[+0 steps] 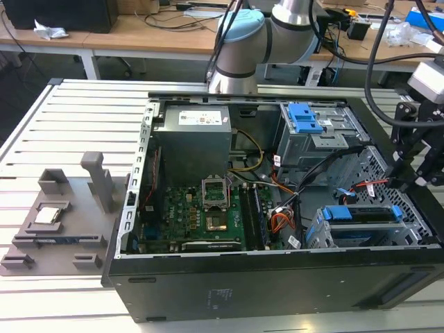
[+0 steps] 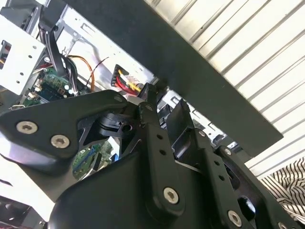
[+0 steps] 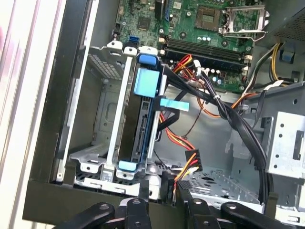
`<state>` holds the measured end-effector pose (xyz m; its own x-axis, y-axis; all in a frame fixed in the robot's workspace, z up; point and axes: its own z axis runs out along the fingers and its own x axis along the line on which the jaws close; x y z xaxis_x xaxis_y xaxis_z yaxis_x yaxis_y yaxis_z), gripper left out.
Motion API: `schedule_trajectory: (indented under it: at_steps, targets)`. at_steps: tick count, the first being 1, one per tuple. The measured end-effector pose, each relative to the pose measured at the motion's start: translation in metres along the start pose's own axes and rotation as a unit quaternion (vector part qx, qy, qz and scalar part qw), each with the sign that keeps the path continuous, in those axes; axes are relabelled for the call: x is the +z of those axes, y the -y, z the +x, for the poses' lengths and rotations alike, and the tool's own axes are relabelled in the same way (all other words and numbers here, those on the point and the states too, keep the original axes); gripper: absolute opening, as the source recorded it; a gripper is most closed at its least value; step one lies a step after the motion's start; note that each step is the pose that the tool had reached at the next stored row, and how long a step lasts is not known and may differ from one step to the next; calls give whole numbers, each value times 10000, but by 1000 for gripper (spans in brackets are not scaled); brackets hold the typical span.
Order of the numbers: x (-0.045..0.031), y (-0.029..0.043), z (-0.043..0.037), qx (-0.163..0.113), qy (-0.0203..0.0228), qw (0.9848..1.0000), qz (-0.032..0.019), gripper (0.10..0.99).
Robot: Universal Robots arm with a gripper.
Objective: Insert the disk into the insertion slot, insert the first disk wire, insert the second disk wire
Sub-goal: 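Insert the first disk wire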
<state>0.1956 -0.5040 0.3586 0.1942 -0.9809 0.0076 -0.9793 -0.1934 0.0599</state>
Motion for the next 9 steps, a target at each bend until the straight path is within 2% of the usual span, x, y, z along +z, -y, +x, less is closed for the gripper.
schedule_trajectory:
  at_steps: [2, 5, 9]
  targets:
    - [1, -20, -6, 2, -20, 10000, -4, 361]
    - [3, -50, -23, 8, -89, 10000, -17, 361]
    - [3, -51, -23, 13, -91, 10000, -18, 361]
